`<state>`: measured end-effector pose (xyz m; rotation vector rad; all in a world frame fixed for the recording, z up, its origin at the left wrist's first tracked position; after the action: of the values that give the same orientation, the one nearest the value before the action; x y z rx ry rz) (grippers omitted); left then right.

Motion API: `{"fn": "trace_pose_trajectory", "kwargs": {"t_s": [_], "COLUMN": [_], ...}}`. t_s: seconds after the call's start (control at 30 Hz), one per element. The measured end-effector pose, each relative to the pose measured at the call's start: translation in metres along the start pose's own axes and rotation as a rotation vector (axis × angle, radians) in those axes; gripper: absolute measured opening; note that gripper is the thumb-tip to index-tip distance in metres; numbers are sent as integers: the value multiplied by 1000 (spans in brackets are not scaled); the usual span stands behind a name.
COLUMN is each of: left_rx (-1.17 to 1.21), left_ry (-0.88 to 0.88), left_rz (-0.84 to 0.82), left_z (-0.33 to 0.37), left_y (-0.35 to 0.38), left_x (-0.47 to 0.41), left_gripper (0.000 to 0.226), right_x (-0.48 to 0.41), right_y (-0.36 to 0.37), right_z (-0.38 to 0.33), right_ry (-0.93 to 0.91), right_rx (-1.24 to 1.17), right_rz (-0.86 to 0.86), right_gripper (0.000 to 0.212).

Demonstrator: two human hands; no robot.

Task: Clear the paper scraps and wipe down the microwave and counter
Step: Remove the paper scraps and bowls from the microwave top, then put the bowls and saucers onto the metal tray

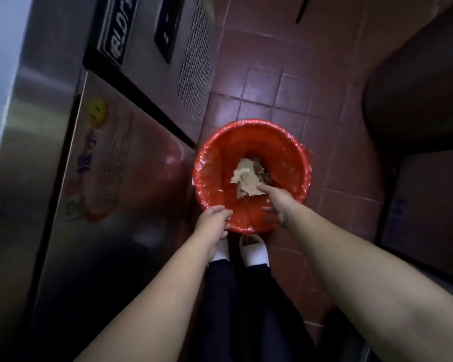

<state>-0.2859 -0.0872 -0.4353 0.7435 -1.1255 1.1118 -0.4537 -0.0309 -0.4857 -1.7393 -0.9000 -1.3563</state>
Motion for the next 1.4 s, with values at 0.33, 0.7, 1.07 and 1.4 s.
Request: {"fn": "trace_pose_trajectory", "kwargs": {"t_s": [0.33,0.7,1.07,1.4], "left_rx": [38,125,674,1071], "left_ry": [22,380,678,741], "left_rz": [-92,-283,-27,401], "left_z": [35,100,35,-123], "left_y": [-18,-106,-194,-211], "left_x": [117,374,497,555], "left_gripper": [29,19,24,28], "right_x": [153,464,573,588], "right_y": [-30,-6,51,99], "right_z": [3,-25,-28,40], "right_ry": [-30,-414,-829,-779], "right_rx": [-10,55,449,723], "right_rz": [-28,-139,-434,-712], "right_gripper": [34,16,18,22]}}
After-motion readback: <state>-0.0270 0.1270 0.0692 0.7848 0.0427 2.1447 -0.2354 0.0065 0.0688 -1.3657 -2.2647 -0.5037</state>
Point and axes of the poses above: each hand's wrist, its own x-axis away from the middle knuckle, its own y-axis out of the palm, z = x × y, the point moved 2 cm from there along -x, towards the middle knuckle, and after that the axes turned 11 degrees about x, right-handed, at the moved point
